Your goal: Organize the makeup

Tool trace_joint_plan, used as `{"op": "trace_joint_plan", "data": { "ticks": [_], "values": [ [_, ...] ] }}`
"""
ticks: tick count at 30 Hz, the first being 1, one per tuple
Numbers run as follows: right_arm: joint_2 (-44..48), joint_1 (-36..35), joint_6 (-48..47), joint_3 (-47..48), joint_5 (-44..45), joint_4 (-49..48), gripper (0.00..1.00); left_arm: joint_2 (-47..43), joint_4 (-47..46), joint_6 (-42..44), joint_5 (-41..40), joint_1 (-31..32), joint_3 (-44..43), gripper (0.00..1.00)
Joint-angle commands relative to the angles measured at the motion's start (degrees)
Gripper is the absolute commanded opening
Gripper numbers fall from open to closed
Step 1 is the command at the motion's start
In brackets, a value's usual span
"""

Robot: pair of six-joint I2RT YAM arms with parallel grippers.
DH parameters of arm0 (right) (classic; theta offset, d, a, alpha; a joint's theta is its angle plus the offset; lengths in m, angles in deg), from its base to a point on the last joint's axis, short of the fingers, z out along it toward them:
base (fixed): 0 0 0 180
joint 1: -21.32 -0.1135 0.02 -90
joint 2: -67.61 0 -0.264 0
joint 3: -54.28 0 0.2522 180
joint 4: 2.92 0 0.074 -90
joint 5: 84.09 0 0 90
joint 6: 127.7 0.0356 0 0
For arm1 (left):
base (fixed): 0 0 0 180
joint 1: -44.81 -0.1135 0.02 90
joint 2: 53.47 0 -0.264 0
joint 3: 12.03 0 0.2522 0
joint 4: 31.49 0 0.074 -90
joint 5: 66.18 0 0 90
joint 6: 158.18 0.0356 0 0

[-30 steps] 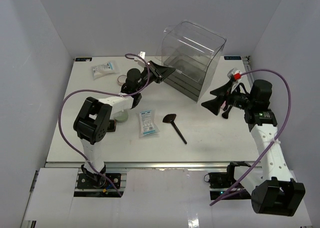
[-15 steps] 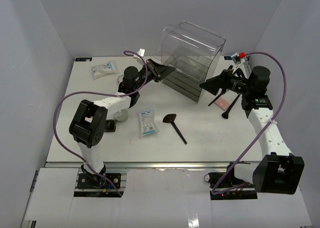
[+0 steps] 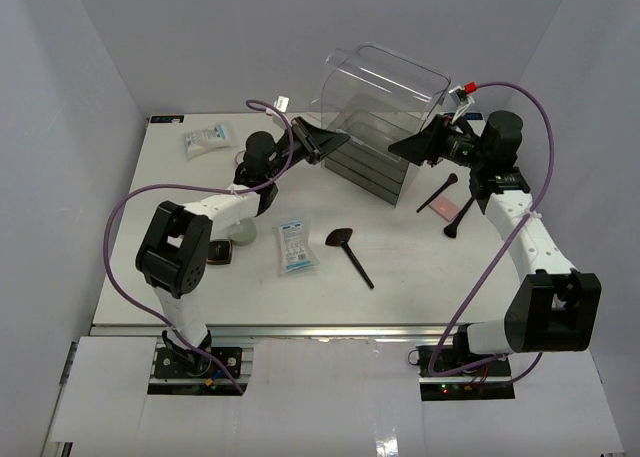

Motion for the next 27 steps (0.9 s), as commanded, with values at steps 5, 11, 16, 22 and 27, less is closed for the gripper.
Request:
{"op": "trace_joint_plan", "data": {
  "ticks": [5, 11, 16, 22, 27],
  "values": [
    [-1.0, -0.8, 1.5, 1.7, -0.1, -5.0, 0.38, -5.3, 0.8, 1.6, 1.8, -0.7, -2.2, 0.16],
    [-1.1, -0.8, 2.0, 2.1, 0.1, -5.3, 0.18, -6.9, 4.4, 3.5, 1.5, -1.1, -1.3, 0.57],
    [-1.5, -0.8, 3.1, 2.3, -0.5, -6.4, 0.1, -13.2, 11.1, 10.6, -1.3, -1.5, 1.6, 0.85],
    [-1.5, -0.7, 4.8, 3.3, -1.4, -7.6, 0.08, -23.5, 20.5, 21.3, -5.1, -2.8, 8.4, 0.88],
    [-0.7, -0.6, 7.4, 3.3, -2.5, -10.0, 0.08, -33.9, 35.0, 31.5, -11.6, -3.3, 16.6, 0.88]
  ]
}}
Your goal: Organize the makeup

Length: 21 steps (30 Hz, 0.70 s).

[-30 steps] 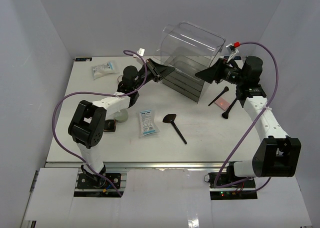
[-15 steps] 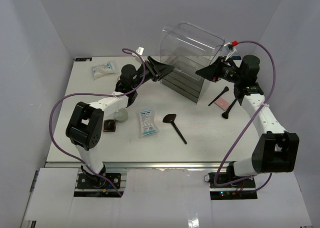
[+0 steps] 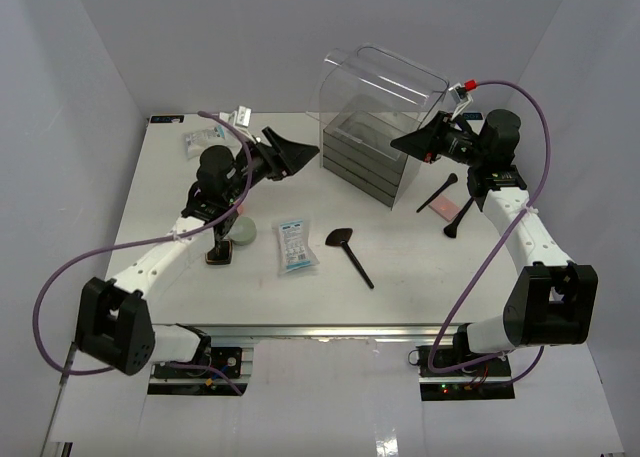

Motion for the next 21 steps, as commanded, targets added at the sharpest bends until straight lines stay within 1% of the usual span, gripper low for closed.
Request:
{"op": "trace_joint_plan", "data": {
  "ticks": [1, 3, 5, 6, 7, 9, 12, 14, 18, 21],
  "values": [
    [1.4, -0.1, 3.6, 2.9, -2.6, -7.0, 0.08, -8.3, 17.3, 12.7, -7.6, -0.7, 5.9, 0.88],
    [1.6, -0.1, 4.9, 2.9, -2.8, -8.2, 0.08, -11.1, 24.2, 17.0, -11.8, -0.9, 7.3, 0.9],
    [1.7, -0.1, 6.0, 2.9, -3.0, -9.5, 0.08, -13.0, 32.9, 21.3, -16.3, -1.1, 7.9, 0.96],
    [1.7, -0.1, 6.2, 3.0, -3.0, -9.6, 0.08, -13.1, 36.1, 23.0, -17.2, -1.1, 7.6, 0.98],
    [1.6, -0.1, 6.7, 3.0, -3.1, -10.1, 0.08, -13.6, 40.4, 25.2, -20.0, -1.2, 7.0, 0.98],
    [1.5, 0.0, 7.4, 3.3, -3.2, -10.9, 0.08, -13.7, 45.2, 26.8, -24.6, -1.4, 6.2, 0.98],
    [1.0, 0.1, 9.1, 3.4, -3.3, -12.9, 0.08, -13.0, 48.3, 29.9, -31.0, -1.5, 6.0, 0.98],
    [0.8, 0.3, 9.6, 3.2, -3.3, -13.4, 0.08, -11.8, 50.0, 31.2, -32.8, -1.7, 5.3, 0.98],
    [0.8, 0.3, 10.1, 2.3, -3.3, -14.2, 0.08, -6.5, 52.3, 33.3, -39.7, -1.8, 3.1, 0.98],
    [0.7, 0.3, 10.5, 2.0, -3.5, -14.9, 0.08, -1.2, 54.5, 34.3, -43.2, -1.8, 1.1, 0.98]
  ]
}}
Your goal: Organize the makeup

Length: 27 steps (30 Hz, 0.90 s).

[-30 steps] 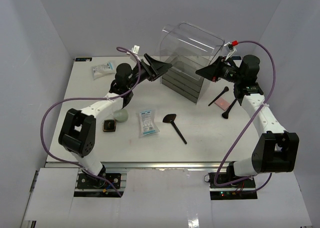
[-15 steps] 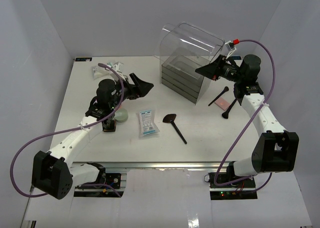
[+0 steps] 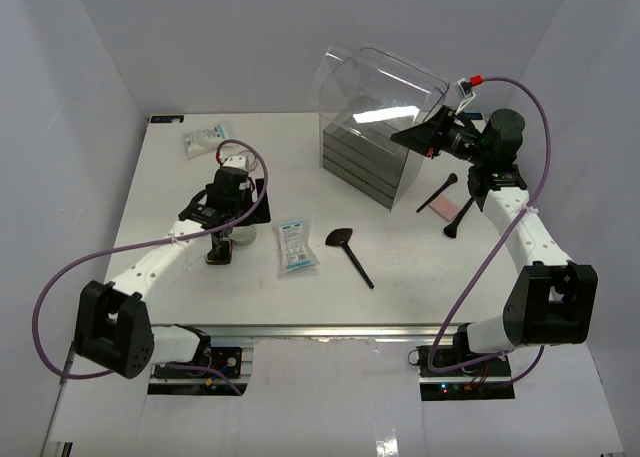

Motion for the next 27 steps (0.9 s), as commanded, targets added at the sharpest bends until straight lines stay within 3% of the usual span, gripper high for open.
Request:
{"op": "trace_joint_plan", "data": {
  "ticks": [1, 8, 15, 27],
  "values": [
    [0.8, 0.1, 1.1, 1.8, -2.5, -8.2, 0.08, 5.5, 5.3, 3.7, -9.7, -0.2, -4.1, 0.98],
    [0.6, 0.2, 1.5, 1.1, -2.6, -9.2, 0.08, 12.2, 6.6, 4.4, -13.6, -0.7, -6.5, 0.98],
    [0.7, 0.3, 1.8, 0.4, -2.5, -9.5, 0.08, 18.6, 6.8, 5.3, -8.5, -3.2, -9.0, 0.98],
    [1.0, 0.2, 1.8, -0.2, -2.4, -9.6, 0.08, 21.4, 6.9, 5.3, -0.3, -5.5, -8.4, 0.97]
  ]
}}
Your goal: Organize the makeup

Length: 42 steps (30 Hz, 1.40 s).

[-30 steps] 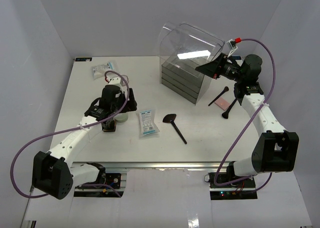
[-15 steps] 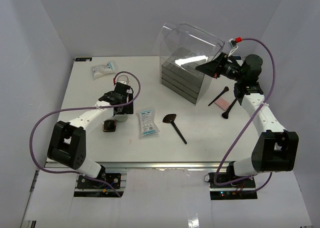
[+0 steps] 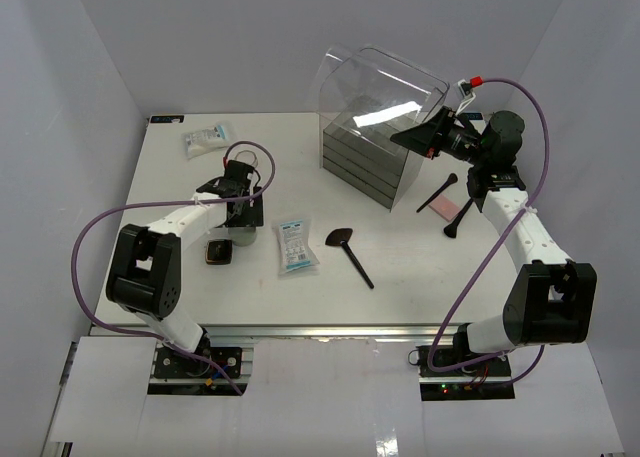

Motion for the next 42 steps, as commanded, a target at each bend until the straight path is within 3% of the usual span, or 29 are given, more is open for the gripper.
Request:
{"op": "trace_joint_plan", "data": {
  "ticks": [1, 16, 32, 42],
  "values": [
    [1.3, 0.1, -0.4, 0.7, -1.9, -6.8, 0.08, 0.0, 0.7, 0.3, 5.5, -0.4, -0.6, 0.97],
    [1.0, 0.1, -0.5, 0.3, -1.9, -6.8, 0.08, -1.8, 0.3, 0.0, 12.3, -0.6, 0.7, 0.97],
    [1.1, 0.1, -0.2, -0.3, -1.9, -7.3, 0.08, 1.0, 0.6, 0.3, 8.9, -0.6, 0.7, 0.94],
    [1.3, 0.1, 0.3, -0.9, -2.1, -7.9, 0.08, 1.7, 0.6, 0.1, 8.7, -0.6, -0.1, 0.86]
  ]
}}
